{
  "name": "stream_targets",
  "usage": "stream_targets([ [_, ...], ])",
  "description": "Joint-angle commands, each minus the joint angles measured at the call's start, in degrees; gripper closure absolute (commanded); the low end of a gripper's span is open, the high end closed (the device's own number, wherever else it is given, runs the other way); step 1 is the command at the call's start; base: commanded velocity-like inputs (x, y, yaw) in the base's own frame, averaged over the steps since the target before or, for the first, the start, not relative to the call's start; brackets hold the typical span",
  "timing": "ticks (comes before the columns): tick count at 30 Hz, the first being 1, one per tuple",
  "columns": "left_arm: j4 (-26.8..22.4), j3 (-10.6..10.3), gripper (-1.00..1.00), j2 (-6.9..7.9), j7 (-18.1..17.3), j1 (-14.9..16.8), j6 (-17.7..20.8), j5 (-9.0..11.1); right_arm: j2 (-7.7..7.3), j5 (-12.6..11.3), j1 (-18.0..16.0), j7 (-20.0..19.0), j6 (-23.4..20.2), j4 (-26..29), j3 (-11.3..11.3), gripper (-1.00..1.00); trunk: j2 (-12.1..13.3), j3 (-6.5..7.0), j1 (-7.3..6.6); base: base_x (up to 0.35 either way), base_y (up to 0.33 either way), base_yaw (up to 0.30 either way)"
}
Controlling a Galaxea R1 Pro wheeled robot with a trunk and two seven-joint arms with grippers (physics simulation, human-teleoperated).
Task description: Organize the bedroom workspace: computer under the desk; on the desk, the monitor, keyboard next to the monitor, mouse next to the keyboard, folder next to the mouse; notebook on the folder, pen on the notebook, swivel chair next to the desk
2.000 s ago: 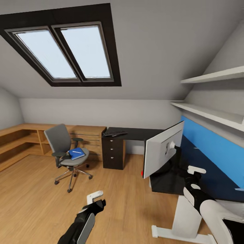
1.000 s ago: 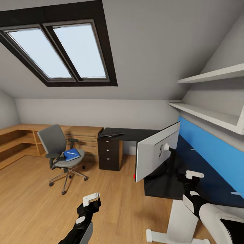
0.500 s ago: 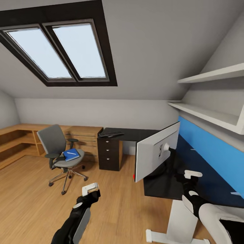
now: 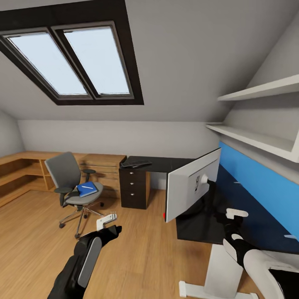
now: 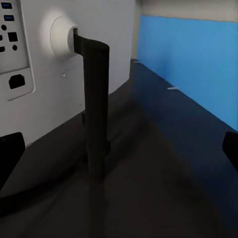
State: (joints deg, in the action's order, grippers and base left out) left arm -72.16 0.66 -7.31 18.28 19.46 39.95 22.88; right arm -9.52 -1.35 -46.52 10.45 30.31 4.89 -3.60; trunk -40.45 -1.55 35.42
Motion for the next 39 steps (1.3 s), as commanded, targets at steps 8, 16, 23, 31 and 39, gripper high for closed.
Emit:
stream_targets([
  [8, 4.24, 0.31, -1.0, 2.21, 0.52, 0.05, -0.25, 0.91, 0.01, -0.22, -0.06, -0.17, 0.19, -0.11, -0.35, -1.0, -3.32, -1.55, 1.78, 0.0, 0.0, 0.0],
  [16, 4.54, 0.29, -1.0, 2.46, 0.55, 0.05, -0.45, 0.87, 0.03, -0.23, -0.06, -0.17, 0.24, -0.14, -0.35, -1.0, -6.53, -2.99, 3.54, 0.0, 0.0, 0.0],
  [23, 4.66, 0.22, -1.0, 2.45, 0.6, 0.05, -0.48, 0.89, 0.03, -0.23, -0.06, -0.16, 0.2, -0.14, -0.35, -1.0, -9.34, -4.24, 5.08, 0.0, 0.0, 0.0],
  [31, 4.73, 0.22, -1.0, 2.4, 0.62, 0.05, -0.49, 0.9, 0.1, -0.22, -0.06, -0.12, 0.37, -0.22, -0.35, -1.0, -12.55, -5.68, 6.83, 0.0, 0.0, 0.0],
  [39, 4.72, 0.21, -1.0, 2.46, 0.62, 0.05, -0.49, 0.85, 0.64, -0.22, -0.06, -0.02, 2.53, -0.33, -0.35, -1.0, -15.76, -7.12, 8.59, 0.0, 0.0, 0.0],
])
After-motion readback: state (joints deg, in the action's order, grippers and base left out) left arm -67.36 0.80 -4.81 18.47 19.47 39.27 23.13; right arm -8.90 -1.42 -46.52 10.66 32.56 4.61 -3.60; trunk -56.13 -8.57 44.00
